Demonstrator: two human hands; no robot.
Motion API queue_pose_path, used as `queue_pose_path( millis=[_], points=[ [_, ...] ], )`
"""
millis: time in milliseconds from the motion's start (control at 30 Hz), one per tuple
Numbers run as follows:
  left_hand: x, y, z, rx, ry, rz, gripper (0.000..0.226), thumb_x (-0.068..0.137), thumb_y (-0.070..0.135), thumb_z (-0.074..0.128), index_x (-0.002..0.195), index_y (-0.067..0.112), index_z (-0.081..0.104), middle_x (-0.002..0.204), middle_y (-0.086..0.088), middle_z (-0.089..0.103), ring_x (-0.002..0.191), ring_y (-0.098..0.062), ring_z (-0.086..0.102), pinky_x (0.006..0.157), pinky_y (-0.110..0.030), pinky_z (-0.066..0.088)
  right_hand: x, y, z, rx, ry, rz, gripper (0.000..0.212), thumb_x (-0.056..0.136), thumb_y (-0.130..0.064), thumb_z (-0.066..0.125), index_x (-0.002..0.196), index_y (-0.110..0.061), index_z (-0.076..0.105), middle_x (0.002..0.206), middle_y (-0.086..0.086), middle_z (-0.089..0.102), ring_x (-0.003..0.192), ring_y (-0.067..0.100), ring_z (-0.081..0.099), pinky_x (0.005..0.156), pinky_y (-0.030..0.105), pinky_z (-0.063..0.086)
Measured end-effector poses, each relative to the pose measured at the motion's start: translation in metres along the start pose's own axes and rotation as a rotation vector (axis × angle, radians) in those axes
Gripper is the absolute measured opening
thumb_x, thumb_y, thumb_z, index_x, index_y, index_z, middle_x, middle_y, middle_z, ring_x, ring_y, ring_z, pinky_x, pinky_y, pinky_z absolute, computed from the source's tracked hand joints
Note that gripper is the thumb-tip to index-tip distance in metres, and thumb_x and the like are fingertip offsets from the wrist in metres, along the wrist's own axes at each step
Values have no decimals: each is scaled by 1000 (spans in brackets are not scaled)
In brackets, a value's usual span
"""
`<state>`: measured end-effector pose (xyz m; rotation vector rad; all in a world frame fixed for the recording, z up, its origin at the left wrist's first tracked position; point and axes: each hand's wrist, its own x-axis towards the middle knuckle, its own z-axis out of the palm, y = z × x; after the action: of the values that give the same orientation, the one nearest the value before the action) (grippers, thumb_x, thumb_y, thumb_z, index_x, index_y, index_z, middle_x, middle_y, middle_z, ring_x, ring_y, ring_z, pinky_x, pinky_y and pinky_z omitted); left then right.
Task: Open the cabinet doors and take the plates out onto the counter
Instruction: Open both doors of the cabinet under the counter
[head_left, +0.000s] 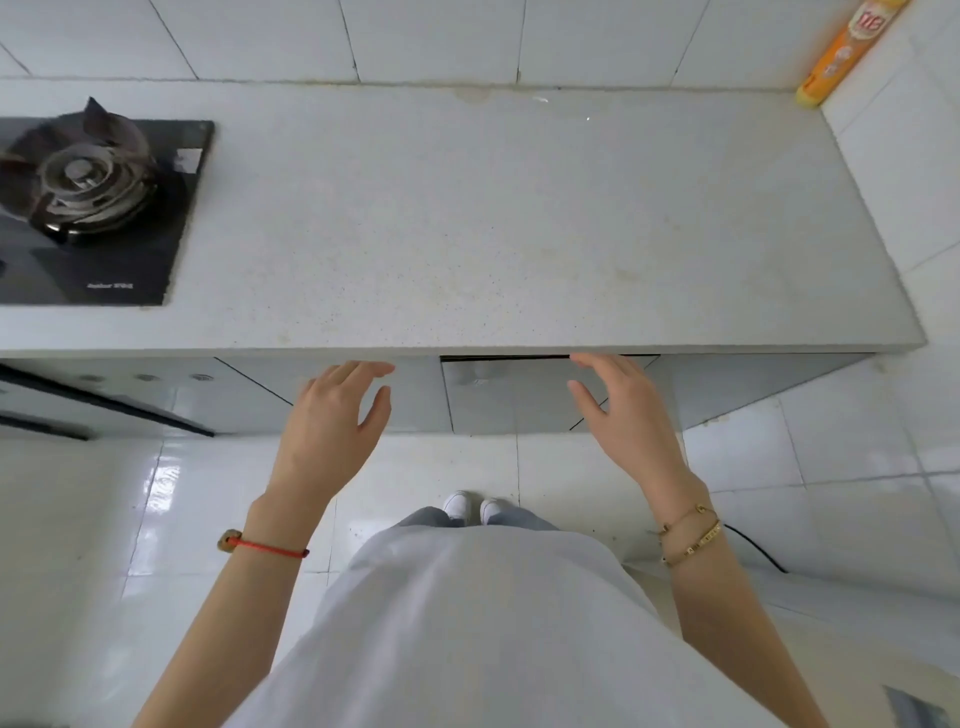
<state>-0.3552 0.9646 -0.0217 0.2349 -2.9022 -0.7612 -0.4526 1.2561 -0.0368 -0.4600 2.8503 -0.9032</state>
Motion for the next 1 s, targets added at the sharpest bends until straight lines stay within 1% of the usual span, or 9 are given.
queue_pose_path(
  millis=[167,267,400,533,733,900,1000],
  points=[
    [-18,23,17,-2,62,-116,24,94,14,57,115,11,66,113,-2,70,102,-24,65,89,-45,52,18,19,-10,-6,-79,-106,32,97,-28,51,128,-19,56,126,-5,59,121,12,47,103,27,39],
    [-27,30,23,-2,117,-176,24,93,14,57,115,12,66,112,-2,70,101,-25,65,88,-45,53,25,24,-10,-31,-121,-167,32,97,-27,51,127,-17,56,125,-4,60,120,13,48,103,28,40],
    [-36,32,30,8,141,-226,24,94,15,57,116,13,65,111,-3,69,102,-26,64,88,-45,52,27,28,-4,-29,-153,-209,33,97,-26,51,128,-17,56,126,-4,60,121,13,48,103,27,39],
    [-42,21,45,25,172,-248,25,94,15,56,117,14,64,112,-3,69,103,-25,64,89,-45,52,24,37,16,-30,-174,-222,32,97,-25,53,127,-16,58,126,-2,61,121,16,51,103,31,41],
    [-56,-16,99,35,182,-279,25,94,16,55,118,13,64,113,-3,69,105,-24,64,91,-47,51,19,71,76,-46,-203,-261,32,97,-25,52,127,-15,57,125,0,61,120,17,52,103,33,42],
    [-65,-59,165,57,200,-289,26,96,19,52,119,14,63,116,-2,68,105,-24,63,89,-46,51,21,110,152,-47,-218,-296,33,97,-25,51,128,-13,57,126,1,61,121,19,51,104,39,42],
    [-68,-91,210,61,225,-276,27,96,20,52,120,14,62,116,-2,67,105,-25,62,89,-46,51,27,136,203,-39,-193,-343,31,97,-23,52,126,-13,58,124,1,62,119,20,53,102,41,42]
  ],
)
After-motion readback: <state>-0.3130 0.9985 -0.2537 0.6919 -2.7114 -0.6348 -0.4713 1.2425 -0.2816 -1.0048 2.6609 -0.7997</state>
